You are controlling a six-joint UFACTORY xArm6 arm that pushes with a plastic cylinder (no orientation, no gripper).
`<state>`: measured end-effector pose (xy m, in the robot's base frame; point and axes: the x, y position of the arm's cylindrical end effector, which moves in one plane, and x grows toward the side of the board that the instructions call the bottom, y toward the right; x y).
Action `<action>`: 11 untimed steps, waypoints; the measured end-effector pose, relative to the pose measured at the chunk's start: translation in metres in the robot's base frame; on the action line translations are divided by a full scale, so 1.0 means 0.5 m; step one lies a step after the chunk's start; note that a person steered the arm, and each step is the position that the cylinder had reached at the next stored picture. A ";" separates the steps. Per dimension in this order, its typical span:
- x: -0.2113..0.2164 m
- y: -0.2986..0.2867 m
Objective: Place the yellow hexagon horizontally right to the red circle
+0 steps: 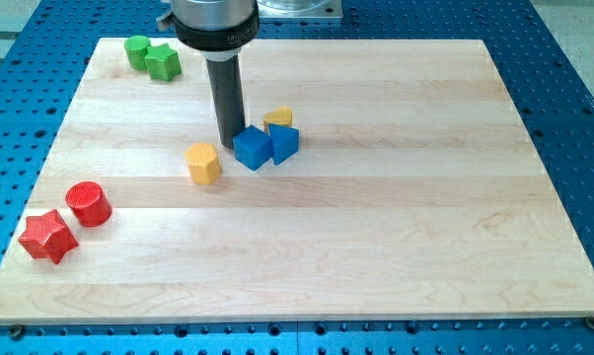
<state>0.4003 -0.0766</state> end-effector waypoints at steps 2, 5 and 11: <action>-0.009 0.018; -0.139 0.051; 0.020 -0.116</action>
